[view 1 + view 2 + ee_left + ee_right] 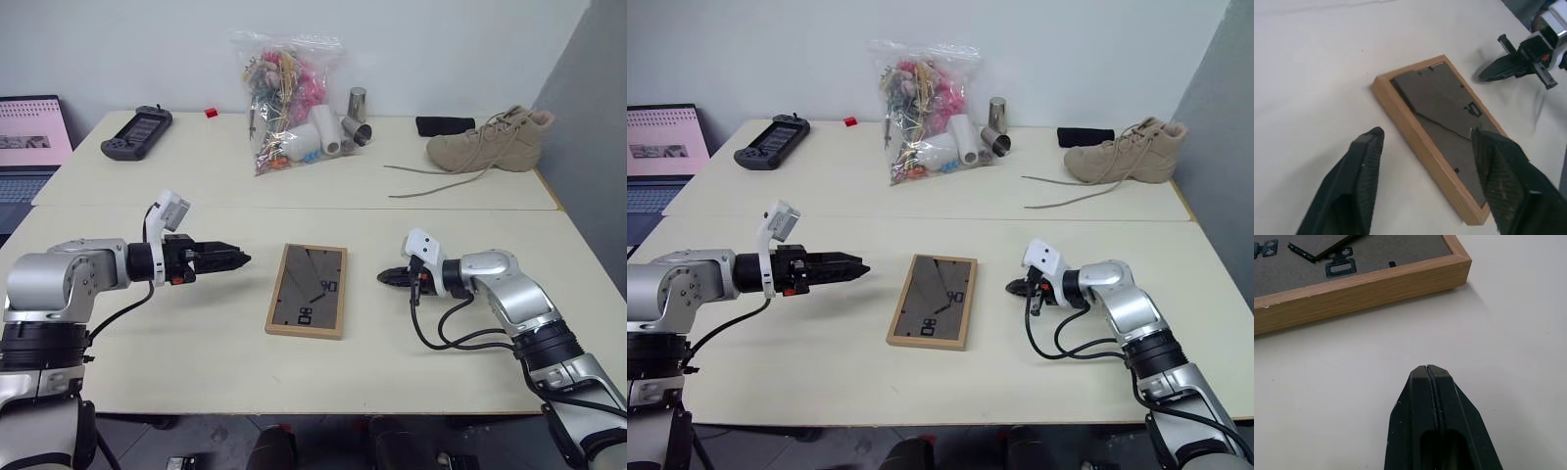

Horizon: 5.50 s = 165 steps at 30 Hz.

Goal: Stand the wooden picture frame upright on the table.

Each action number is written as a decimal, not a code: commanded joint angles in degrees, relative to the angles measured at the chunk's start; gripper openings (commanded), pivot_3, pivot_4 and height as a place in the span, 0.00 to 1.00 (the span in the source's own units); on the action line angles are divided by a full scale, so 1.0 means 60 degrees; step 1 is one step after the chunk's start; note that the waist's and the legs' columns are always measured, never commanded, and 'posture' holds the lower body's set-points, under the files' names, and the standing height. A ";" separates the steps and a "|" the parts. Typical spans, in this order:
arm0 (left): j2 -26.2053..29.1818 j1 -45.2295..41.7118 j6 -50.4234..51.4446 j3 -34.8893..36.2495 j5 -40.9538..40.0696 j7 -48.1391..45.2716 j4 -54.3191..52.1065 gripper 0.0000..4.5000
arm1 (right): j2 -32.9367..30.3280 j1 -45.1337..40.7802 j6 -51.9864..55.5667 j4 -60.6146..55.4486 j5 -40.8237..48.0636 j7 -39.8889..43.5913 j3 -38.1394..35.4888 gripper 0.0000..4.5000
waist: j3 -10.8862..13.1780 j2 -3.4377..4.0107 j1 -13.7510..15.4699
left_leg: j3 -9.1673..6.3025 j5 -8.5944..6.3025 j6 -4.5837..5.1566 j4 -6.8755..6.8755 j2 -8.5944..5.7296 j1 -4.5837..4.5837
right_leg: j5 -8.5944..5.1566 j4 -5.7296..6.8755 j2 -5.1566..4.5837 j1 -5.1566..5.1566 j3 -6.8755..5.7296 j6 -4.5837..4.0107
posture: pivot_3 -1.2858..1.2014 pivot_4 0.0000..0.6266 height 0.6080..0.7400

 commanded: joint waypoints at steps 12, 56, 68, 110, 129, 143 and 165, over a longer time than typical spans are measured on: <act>-0.0644 0.0079 0.2261 -0.0636 -0.1044 0.0182 0.0310 0.99 | 0.0442 0.0580 0.0891 -0.1662 0.0333 -0.0373 -0.0102 0.00 | 0.0000 0.0000 0.0004 | -0.0001 0.0000 -0.0001 0.0002 0.0001 0.0001 | 0.0000 0.0006 0.0000 0.0000 0.0001 0.0000 | 0.52 0.24 1.00; -0.1809 -0.0302 0.1881 -0.0701 -0.1452 0.0886 -0.0346 0.29 | 0.0850 0.0621 0.1535 -0.1845 0.0470 -0.1203 -0.0348 0.00 | -0.0006 0.0008 0.0077 | -0.0004 0.0000 -0.0001 0.0008 -0.0009 0.0002 | 0.0000 0.0009 -0.0006 0.0005 0.0003 0.0000 | 0.52 0.24 1.00; -0.2496 -0.0592 0.0414 0.0195 -0.1408 0.1936 -0.1007 0.29 | 0.0412 -0.1397 0.3703 -0.2112 0.2450 -0.0742 -0.1952 0.51 | -0.0005 0.0007 0.0070 | -0.0001 0.0000 -0.0001 -0.0003 -0.0004 -0.0001 | 0.0001 -0.0005 -0.0005 0.0003 0.0006 -0.0001 | 0.52 0.24 1.00; -0.2766 -0.0375 -0.0421 0.0114 -0.1426 0.2323 -0.1426 0.29 | 0.1073 -0.1316 0.4924 -0.3391 0.3861 -0.1204 -0.1381 1.00 | -0.0004 0.0006 0.0067 | -0.0003 0.0000 0.0000 -0.0005 -0.0003 -0.0010 | 0.0001 -0.0012 -0.0004 -0.0002 0.0002 -0.0001 | 0.52 0.24 1.00; -0.3968 0.0111 0.4877 0.3328 -0.6624 0.6629 -0.0385 0.29 | -0.0892 -0.0363 -1.1457 0.2623 -0.4276 -0.5121 -0.0311 1.00 | 0.0000 -0.0001 -0.0203 | 0.0004 0.0002 -0.0003 -0.0003 -0.0001 0.0003 | -0.0001 -0.0007 -0.0005 0.0002 0.0012 0.0010 | 0.52 0.24 1.00; -0.3719 0.2556 0.2089 0.1496 -1.3405 1.2042 -0.1995 0.29 | 0.0083 -0.2225 -1.4630 0.4479 -0.9647 -1.1364 0.1232 1.00 | -0.0002 -0.0004 -0.0154 | 0.0013 0.0026 -0.0048 0.0012 -0.0019 0.0031 | 0.0000 0.0051 -0.0030 0.0006 0.0037 0.0006 | 0.52 0.24 1.00; -0.2662 0.3170 0.1165 0.0478 -1.3405 1.1468 -0.2758 0.64 | -0.0077 -0.2666 -1.4870 0.4797 -1.0085 -1.2875 0.1864 0.29 | -0.0006 -0.0011 -0.0090 | 0.0006 0.0023 -0.0040 0.0013 -0.0029 0.0030 | 0.0000 0.0049 -0.0028 0.0010 0.0035 0.0003 | 0.52 0.24 1.00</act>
